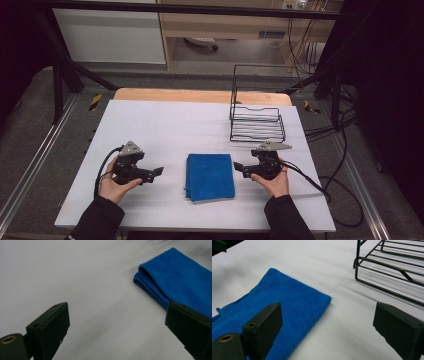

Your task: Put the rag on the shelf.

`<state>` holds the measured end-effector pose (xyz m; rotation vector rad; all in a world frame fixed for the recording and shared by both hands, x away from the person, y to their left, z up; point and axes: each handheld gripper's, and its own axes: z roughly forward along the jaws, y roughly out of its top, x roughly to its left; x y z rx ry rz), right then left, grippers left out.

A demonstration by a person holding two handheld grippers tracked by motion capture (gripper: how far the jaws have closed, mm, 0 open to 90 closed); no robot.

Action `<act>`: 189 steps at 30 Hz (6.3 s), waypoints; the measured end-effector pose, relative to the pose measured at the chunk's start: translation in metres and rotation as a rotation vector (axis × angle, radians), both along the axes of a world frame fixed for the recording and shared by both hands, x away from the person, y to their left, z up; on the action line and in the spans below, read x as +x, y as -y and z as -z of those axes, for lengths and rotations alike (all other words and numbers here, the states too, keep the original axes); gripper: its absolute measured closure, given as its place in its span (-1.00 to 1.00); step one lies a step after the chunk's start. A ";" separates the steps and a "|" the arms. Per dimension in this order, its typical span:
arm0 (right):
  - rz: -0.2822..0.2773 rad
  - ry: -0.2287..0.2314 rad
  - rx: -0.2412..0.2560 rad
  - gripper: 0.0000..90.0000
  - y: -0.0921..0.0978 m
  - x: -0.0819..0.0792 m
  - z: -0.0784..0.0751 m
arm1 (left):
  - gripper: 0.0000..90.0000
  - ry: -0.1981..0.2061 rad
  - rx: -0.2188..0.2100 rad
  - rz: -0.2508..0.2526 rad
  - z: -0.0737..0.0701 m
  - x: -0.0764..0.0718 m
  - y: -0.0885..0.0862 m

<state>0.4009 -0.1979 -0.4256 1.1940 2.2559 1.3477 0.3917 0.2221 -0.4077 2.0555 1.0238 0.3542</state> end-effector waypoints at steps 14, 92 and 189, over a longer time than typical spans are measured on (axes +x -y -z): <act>0.002 -0.021 0.004 -0.89 0.005 -0.007 0.011 | -0.62 -0.049 0.001 -0.010 0.007 0.042 0.072; -0.025 -0.182 -0.005 0.92 -0.037 0.041 0.020 | 0.85 -0.123 0.020 0.071 0.038 0.049 0.097; 0.111 0.382 0.150 0.94 0.023 -0.036 -0.129 | 0.87 0.304 -0.298 0.121 -0.120 0.010 0.133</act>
